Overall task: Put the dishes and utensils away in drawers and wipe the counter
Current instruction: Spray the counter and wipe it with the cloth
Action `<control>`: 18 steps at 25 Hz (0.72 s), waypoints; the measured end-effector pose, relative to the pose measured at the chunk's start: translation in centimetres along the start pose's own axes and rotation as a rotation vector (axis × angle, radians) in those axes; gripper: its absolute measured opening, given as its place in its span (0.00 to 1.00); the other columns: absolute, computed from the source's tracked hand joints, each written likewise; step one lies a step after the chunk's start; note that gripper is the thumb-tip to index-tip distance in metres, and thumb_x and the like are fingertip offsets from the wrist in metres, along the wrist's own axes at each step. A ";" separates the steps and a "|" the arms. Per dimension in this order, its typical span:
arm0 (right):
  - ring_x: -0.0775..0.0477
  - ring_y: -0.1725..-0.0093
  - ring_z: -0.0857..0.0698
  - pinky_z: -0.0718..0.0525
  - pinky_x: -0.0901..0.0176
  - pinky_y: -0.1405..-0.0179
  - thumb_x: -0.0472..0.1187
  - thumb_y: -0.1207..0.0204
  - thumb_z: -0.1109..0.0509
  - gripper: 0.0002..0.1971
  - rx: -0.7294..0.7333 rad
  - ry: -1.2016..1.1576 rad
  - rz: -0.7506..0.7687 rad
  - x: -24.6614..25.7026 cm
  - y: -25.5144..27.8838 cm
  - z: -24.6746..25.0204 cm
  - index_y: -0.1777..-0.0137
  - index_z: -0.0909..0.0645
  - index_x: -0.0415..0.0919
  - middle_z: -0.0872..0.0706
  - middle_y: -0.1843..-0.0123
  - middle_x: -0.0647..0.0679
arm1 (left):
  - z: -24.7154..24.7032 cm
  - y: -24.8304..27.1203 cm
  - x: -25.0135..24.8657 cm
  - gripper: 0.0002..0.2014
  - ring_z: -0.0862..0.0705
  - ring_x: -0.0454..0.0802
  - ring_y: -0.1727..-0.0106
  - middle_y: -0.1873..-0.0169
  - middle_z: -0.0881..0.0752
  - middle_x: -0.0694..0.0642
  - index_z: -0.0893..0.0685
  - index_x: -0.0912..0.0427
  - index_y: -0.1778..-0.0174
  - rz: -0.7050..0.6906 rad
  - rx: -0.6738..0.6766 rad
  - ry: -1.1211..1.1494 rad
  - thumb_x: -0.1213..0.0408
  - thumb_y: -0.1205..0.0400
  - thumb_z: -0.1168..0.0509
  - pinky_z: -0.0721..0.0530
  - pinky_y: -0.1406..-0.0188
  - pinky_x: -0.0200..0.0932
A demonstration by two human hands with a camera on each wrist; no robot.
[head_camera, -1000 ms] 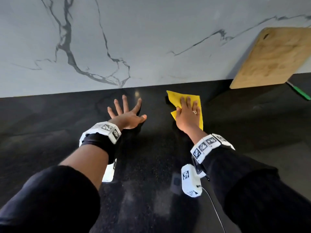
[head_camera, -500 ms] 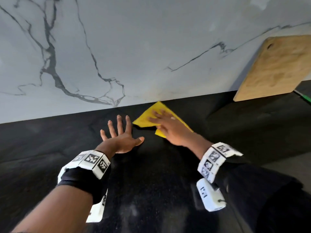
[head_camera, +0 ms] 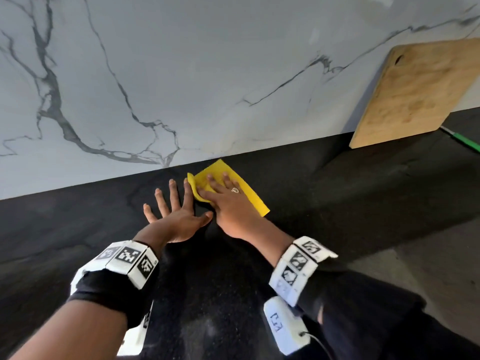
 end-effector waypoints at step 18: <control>0.52 0.14 0.55 0.58 0.58 0.16 0.36 0.14 0.42 0.25 -0.068 -0.310 -0.020 -7.5 17.4 2.3 0.22 0.30 0.61 0.42 0.15 0.60 | -0.6 2.1 -2.2 0.37 0.75 0.60 0.18 0.17 0.73 0.56 0.64 0.38 0.16 -0.031 -0.189 0.060 0.42 0.18 0.52 0.72 0.23 0.71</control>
Point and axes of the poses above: each hand's wrist, its own y-axis away from the middle knuckle, its own z-axis out of the back of the hand, x = y × z, the point moved 4 cm from there along -y, towards the middle knuckle
